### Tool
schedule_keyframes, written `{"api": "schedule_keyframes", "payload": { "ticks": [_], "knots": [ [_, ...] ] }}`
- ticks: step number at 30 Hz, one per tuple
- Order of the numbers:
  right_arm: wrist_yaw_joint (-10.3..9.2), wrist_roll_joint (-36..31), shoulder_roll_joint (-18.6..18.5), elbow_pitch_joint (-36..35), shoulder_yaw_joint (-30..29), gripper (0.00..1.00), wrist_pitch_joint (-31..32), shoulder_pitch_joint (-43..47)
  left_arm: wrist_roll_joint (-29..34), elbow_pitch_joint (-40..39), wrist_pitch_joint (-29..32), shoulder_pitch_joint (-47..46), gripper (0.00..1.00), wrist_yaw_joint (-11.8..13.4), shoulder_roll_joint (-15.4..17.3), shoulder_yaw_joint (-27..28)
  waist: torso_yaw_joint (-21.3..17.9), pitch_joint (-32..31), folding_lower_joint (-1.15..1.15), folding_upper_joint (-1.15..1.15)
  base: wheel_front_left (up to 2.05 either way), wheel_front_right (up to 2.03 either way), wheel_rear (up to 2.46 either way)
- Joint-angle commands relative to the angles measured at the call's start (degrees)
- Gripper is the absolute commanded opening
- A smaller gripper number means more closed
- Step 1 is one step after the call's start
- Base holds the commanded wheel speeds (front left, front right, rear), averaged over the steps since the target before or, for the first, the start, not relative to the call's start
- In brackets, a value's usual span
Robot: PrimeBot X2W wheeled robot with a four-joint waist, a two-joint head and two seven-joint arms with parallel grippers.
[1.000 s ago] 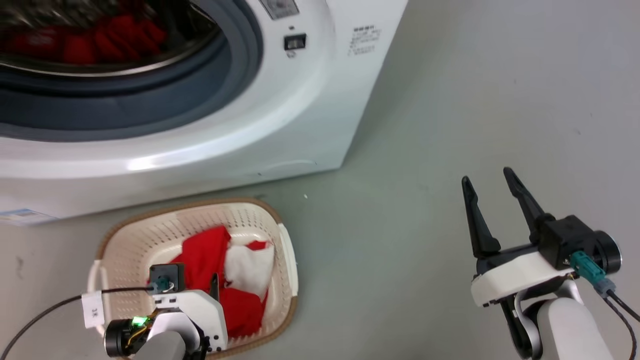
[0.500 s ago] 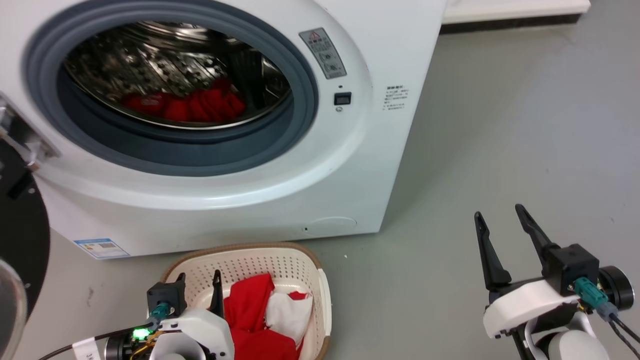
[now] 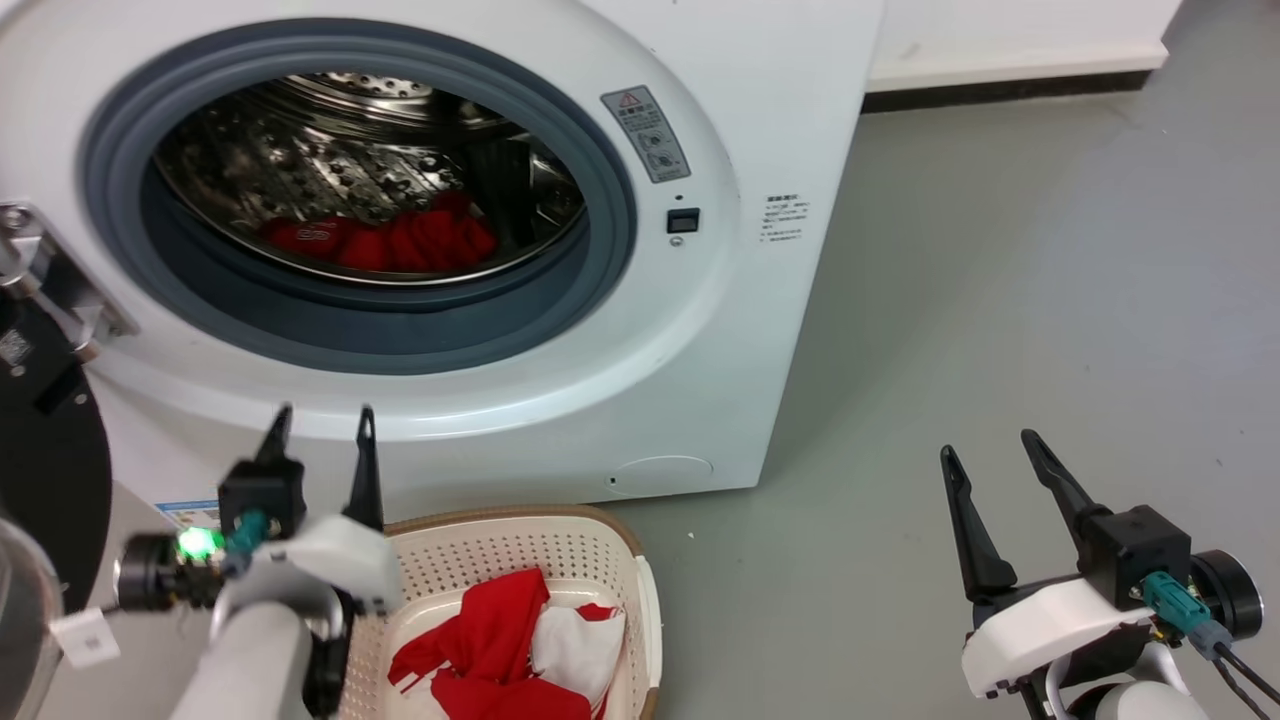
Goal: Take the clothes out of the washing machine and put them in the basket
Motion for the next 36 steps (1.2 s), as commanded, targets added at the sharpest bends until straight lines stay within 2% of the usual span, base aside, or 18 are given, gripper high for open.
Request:
{"api": "schedule_keyframes", "payload": {
  "ticks": [1, 4, 12, 23, 36],
  "knots": [
    [-0.04, 0.34, 0.01, -0.34, 0.07, 1.0, -0.14, -0.23, 0.51, 0.57, -0.14, -2.1, 1.0, -0.49, 0.79, -0.01, -0.89, 0.94, 0.01, 0.0, 0.0, 0.0, 0.0],
    [-0.04, 0.55, 0.01, -0.34, 0.48, 1.0, -0.49, -1.12, 1.51, 2.98, 0.34, -6.55, 1.0, -1.63, 2.33, -0.64, -2.18, 2.54, 0.01, 0.0, 0.0, 0.0, 0.0],
    [-0.04, 2.36, 0.02, 0.38, 2.09, 1.0, -2.26, -4.45, 3.11, 10.31, 6.22, -19.03, 1.0, -4.8, 6.47, -2.1, -6.44, 9.94, 0.01, 0.0, 0.0, 0.0, 0.0],
    [-0.04, 6.06, 0.04, 3.59, 5.25, 1.0, -6.29, -10.42, 4.11, 17.53, 14.4, -35.18, 1.0, -7.19, 13.02, -1.94, -12.12, 22.73, 0.01, 0.0, 0.0, 0.0, 0.0],
    [-0.04, 9.52, 0.03, 7.44, 8.95, 1.0, -9.48, -15.2, 6.95, 24.44, 23.32, -51.12, 1.0, -11.14, 20.35, -4.54, -16.83, 30.9, 0.01, 0.0, 0.0, 0.0, 0.0]
  ]
}}
